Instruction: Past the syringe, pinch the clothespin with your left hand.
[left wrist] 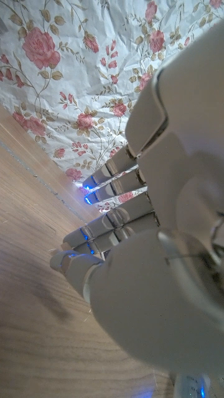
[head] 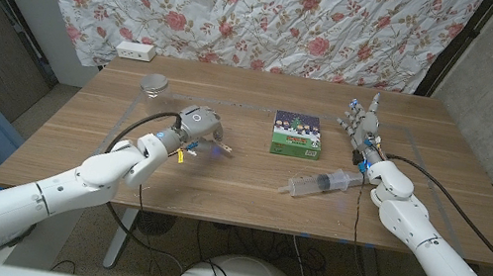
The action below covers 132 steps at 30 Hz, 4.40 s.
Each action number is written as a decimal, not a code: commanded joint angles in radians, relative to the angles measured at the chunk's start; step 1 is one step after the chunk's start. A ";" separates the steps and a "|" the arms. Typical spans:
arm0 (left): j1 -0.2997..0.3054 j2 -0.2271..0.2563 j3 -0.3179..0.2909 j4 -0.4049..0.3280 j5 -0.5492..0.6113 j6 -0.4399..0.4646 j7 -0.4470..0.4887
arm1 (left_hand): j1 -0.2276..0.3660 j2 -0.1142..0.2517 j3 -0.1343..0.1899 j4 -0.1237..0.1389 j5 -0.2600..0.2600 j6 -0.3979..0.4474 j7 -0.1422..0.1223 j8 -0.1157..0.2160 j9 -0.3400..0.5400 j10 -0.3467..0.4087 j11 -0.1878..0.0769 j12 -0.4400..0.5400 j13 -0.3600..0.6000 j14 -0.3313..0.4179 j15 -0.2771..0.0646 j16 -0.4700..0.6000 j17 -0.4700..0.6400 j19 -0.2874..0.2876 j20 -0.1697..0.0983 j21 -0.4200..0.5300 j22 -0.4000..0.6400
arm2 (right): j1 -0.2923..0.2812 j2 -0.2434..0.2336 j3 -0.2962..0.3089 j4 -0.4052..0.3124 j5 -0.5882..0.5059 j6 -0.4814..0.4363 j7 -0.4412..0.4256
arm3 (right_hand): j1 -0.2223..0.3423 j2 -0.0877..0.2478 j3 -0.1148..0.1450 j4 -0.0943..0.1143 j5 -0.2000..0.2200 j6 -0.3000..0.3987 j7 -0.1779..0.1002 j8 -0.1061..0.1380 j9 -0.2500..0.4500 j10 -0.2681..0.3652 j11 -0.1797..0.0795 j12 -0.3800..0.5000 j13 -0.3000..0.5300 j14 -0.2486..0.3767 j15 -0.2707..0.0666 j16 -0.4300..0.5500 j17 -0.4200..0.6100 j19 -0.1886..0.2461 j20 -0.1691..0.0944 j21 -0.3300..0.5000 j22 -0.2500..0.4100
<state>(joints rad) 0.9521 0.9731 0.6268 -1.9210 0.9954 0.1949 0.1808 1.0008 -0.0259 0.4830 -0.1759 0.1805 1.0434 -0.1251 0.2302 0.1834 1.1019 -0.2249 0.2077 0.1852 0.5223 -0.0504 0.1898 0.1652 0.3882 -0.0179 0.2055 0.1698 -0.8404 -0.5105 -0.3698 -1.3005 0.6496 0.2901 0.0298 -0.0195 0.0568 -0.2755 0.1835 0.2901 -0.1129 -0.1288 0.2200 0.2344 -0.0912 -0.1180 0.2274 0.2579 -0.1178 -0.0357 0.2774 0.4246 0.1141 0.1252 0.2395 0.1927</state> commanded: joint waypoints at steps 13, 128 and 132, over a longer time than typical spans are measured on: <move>0.067 -0.001 -0.105 -0.023 -0.184 -0.008 0.065 | 0.012 0.006 -0.009 0.003 0.005 0.018 -0.006 -0.004 0.004 0.021 -0.001 0.005 0.001 0.013 -0.152 0.002 0.003 0.012 0.004 0.004 0.005 | 0.000 0.000 0.000 -0.001 0.000 -0.001 0.000 | 0.001 0.079 -0.010 0.001 0.003 0.000 -0.003 0.001 0.002 0.000 -0.005 0.000 0.002 0.003 -0.040 -0.002 0.002 0.009 0.003 -0.004 0.004; 0.067 -0.151 -0.109 0.160 -0.573 -0.225 0.243 | 0.047 0.052 -0.061 -0.001 0.006 0.094 0.007 -0.008 0.008 0.101 0.000 0.007 0.004 0.090 -0.160 0.006 0.007 0.041 -0.007 0.006 0.008 | 0.000 0.000 0.000 -0.001 0.000 0.000 0.000 | 0.001 0.079 -0.012 0.001 0.005 0.002 -0.003 0.001 0.002 0.002 -0.005 -0.001 0.003 0.004 -0.042 -0.007 0.005 0.010 0.003 -0.007 0.004; 0.065 -0.150 -0.109 0.164 -0.576 -0.230 0.240 | 0.053 0.054 -0.063 -0.002 0.007 0.102 0.012 -0.007 0.008 0.112 0.000 0.009 0.005 0.094 -0.162 0.006 0.007 0.045 -0.009 0.007 0.008 | 0.000 0.000 0.000 -0.001 0.000 0.000 0.000 | 0.001 0.079 -0.013 0.001 0.005 0.001 -0.002 0.000 0.002 0.001 -0.004 -0.002 0.003 0.005 -0.040 -0.007 0.006 0.009 0.003 -0.008 0.004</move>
<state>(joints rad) 1.0232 0.8239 0.5147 -1.7663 0.4145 -0.0263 0.4175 1.0424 0.0216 0.4262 -0.1771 0.1794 1.1296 -0.1211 0.2192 0.1879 1.1867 -0.2132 0.2129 0.1874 0.6081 -0.0568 0.1898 0.1701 0.4240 -0.0286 0.2054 0.1747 -0.8404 -0.5106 -0.3696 -1.3012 0.6491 0.2898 0.0278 -0.0195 0.0568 -0.2824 0.1848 0.2901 -0.1129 -0.1288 0.2201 0.2343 -0.0912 -0.1180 0.2274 0.2577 -0.1179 -0.0357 0.2735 0.4241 0.1211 0.1251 0.2321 0.1927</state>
